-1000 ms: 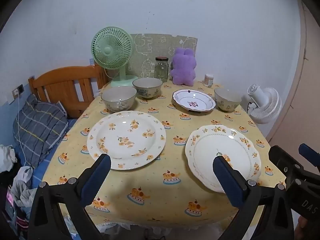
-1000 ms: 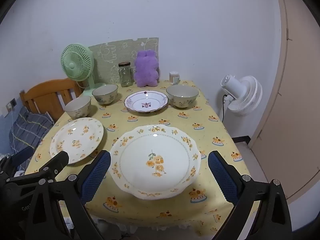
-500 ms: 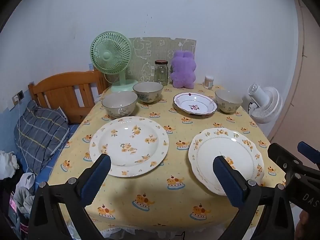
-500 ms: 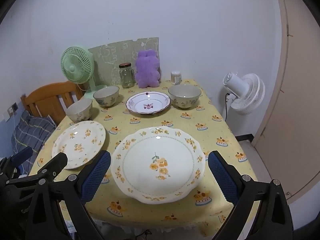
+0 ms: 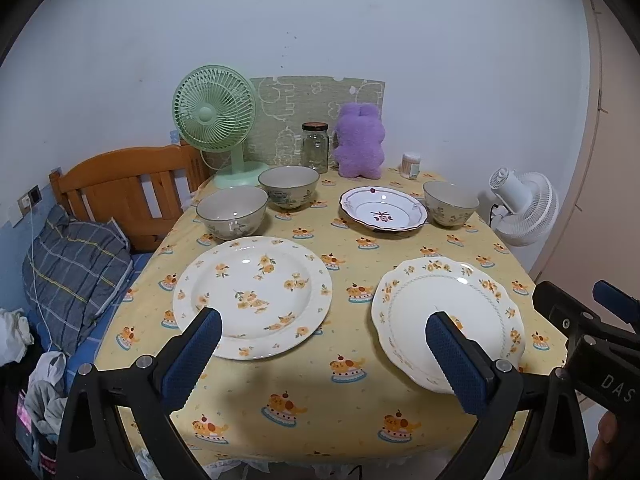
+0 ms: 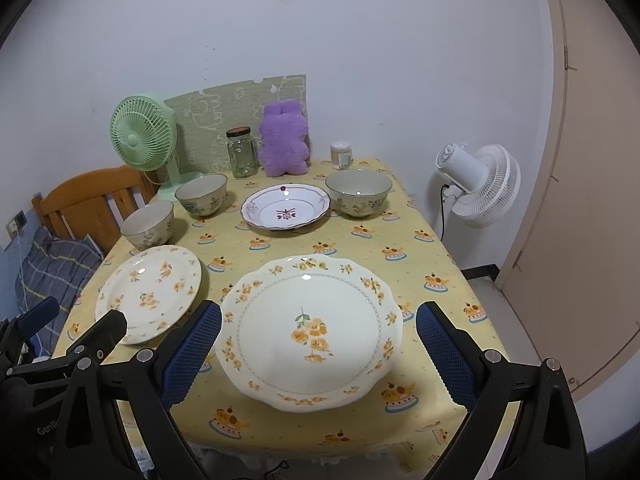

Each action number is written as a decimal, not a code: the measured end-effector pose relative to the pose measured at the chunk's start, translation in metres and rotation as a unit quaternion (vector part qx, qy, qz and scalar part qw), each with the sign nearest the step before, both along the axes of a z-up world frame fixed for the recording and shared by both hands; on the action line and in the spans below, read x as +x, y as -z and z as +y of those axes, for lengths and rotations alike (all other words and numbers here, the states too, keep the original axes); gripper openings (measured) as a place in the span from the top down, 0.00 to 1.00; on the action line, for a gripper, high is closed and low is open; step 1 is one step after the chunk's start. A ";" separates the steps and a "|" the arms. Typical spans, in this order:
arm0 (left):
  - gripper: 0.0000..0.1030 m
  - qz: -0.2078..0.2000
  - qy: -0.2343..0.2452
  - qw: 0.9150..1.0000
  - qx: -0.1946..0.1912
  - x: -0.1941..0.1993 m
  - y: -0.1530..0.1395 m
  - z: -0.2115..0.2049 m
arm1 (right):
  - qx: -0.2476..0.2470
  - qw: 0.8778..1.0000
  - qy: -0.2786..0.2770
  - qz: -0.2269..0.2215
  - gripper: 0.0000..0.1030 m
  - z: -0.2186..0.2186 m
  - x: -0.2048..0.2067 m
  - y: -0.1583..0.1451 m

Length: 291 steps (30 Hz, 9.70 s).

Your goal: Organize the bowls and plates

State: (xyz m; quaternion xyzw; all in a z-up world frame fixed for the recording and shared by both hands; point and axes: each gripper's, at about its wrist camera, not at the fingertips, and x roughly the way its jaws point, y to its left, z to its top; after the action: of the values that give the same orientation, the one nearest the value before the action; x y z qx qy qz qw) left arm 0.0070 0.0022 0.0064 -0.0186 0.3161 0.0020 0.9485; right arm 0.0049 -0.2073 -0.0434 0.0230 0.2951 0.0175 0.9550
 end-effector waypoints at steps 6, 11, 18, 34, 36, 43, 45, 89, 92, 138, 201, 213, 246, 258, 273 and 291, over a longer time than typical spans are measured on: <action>0.00 -0.001 0.001 1.000 0.001 -0.001 0.000 0.000 | 0.000 1.000 0.000 0.001 0.04 -0.001 0.001 -0.002; 0.00 -0.005 0.003 1.000 0.004 -0.004 0.000 -0.001 | 0.000 1.000 0.002 -0.002 0.04 -0.002 -0.003 -0.002; 0.00 -0.005 -0.002 1.000 0.007 -0.005 0.000 -0.001 | -0.001 1.000 0.002 -0.001 0.04 -0.002 -0.004 -0.003; 0.00 -0.004 0.004 1.000 0.002 -0.006 0.000 0.005 | -0.011 1.000 0.003 0.005 0.04 0.005 -0.003 -0.005; 0.00 -0.004 0.003 1.000 0.002 -0.005 0.000 0.005 | -0.011 1.000 0.003 0.005 0.04 0.005 -0.003 -0.005; 0.00 -0.003 0.004 1.000 0.001 -0.005 0.000 0.006 | -0.013 1.000 0.005 0.009 0.04 0.010 0.000 -0.005; 0.00 -0.003 0.004 1.000 0.002 -0.004 0.000 0.007 | -0.015 1.000 0.007 0.010 0.04 0.013 0.001 -0.005; 0.07 0.026 0.012 1.000 0.001 0.093 0.011 -0.017 | -0.010 0.998 0.031 0.047 0.04 -0.010 0.094 0.004; 0.10 0.037 -0.006 0.999 -0.004 0.105 0.016 -0.026 | -0.013 0.998 0.016 0.057 0.04 -0.023 0.111 0.009; 0.33 0.258 -0.058 0.964 -0.022 0.167 0.121 -0.084 | -0.029 0.958 -0.099 0.268 0.49 -0.047 0.211 0.115; 0.14 0.211 0.011 0.977 0.020 0.161 0.090 0.120 | -0.005 0.976 -0.039 0.213 0.22 0.179 0.182 0.071; 0.16 0.226 0.015 0.974 0.018 0.179 0.118 0.146 | -0.006 0.968 -0.018 0.249 0.22 0.205 0.204 0.100; 0.29 0.269 0.059 0.961 -0.018 0.156 0.127 0.149 | -0.009 0.956 0.010 0.293 0.33 0.203 0.175 0.116; 0.28 0.277 0.064 0.959 -0.013 0.159 0.126 0.144 | -0.013 0.950 0.020 0.311 0.33 0.206 0.185 0.121; 0.27 0.264 0.020 0.964 -0.012 0.148 0.092 0.125 | -0.010 0.954 -0.018 0.299 0.35 0.187 0.181 0.093; 0.27 0.239 -0.013 0.971 -0.016 0.142 0.064 0.076 | -0.009 0.961 -0.053 0.272 0.35 0.138 0.179 0.061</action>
State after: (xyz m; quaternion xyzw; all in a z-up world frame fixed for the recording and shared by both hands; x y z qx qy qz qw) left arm 0.1491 0.0782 -0.0580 -0.0371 0.5332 0.0131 0.8451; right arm 0.1841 -0.0696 -0.1046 0.0026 0.5445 0.0587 0.8367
